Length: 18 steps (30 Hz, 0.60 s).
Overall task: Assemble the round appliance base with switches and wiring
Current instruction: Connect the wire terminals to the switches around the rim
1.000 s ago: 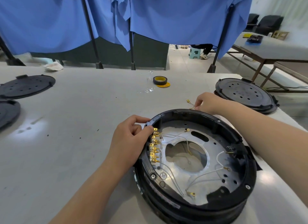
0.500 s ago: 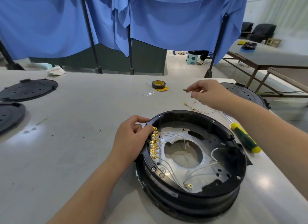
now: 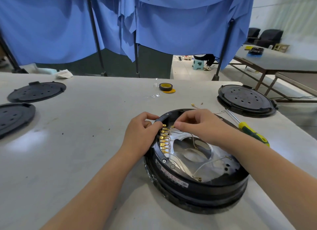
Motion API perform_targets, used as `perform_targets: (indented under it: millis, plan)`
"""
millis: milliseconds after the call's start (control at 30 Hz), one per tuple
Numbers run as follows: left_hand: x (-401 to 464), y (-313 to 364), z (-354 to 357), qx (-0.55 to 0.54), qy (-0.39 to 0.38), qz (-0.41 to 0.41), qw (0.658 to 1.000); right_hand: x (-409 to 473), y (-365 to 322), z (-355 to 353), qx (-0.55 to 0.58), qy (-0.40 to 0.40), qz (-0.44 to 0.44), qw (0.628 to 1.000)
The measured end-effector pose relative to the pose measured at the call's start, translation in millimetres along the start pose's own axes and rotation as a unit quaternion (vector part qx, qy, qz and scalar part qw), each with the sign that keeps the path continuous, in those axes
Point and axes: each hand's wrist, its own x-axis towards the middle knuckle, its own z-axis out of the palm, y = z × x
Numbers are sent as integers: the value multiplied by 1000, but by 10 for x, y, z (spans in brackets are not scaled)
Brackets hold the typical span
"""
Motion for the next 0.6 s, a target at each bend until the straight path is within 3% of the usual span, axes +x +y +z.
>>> perform_targets:
  millis: [233,600]
  plan:
    - [-8,20,3,1,0,-2,1000,54,22,77,-21,51,-36,998]
    - [9,-13,5,-3,0,-8,1000,175,-48,172,-1,85,83,993]
